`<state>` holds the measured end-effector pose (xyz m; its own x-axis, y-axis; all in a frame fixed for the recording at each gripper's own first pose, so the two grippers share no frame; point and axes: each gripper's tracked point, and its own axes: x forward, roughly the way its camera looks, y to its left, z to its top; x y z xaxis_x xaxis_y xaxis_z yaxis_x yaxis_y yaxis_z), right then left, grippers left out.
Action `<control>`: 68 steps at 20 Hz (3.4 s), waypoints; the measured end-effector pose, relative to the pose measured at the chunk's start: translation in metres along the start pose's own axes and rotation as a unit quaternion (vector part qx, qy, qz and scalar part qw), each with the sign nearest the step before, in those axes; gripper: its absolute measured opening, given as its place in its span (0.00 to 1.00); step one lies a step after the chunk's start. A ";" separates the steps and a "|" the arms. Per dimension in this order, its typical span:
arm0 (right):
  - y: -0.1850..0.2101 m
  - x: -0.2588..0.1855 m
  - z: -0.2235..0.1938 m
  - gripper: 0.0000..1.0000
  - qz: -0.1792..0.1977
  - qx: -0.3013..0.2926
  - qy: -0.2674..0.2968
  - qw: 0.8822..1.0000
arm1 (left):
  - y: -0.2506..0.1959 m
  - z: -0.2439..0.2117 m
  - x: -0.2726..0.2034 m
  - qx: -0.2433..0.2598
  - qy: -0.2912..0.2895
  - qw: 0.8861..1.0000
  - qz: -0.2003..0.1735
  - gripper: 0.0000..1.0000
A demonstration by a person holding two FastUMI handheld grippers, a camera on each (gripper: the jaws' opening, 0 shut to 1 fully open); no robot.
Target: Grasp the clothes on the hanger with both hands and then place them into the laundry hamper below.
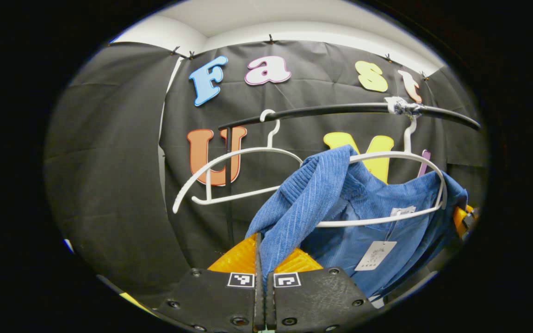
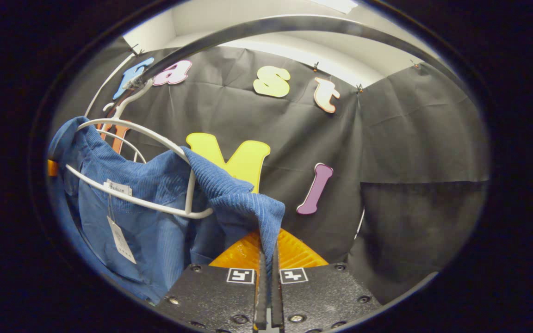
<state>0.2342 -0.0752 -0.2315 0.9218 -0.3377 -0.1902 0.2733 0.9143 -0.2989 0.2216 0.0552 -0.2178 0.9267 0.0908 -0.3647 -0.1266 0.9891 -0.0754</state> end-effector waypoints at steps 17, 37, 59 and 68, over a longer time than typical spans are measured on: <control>-0.027 0.013 0.035 0.06 -0.059 -0.007 -0.034 0.998 | 0.055 0.089 0.004 0.075 -0.053 0.995 0.042 0.01; -0.016 0.056 -0.004 0.06 -0.034 0.055 -0.001 0.998 | 0.074 0.050 0.065 0.061 0.015 0.997 -0.040 0.01; -0.013 0.015 -0.084 0.06 -0.019 0.060 0.101 0.993 | 0.064 -0.032 0.019 0.076 0.061 0.994 -0.047 0.01; 0.005 -0.030 -0.097 0.06 0.011 0.067 0.131 0.989 | 0.052 -0.052 -0.022 0.077 0.070 0.993 -0.061 0.01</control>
<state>0.1810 -0.0820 -0.3176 0.8298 -0.3474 -0.4368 0.3041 0.9377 -0.1680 0.1759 0.0981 -0.2620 0.8717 -0.0368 -0.4886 0.0486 0.9988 0.0114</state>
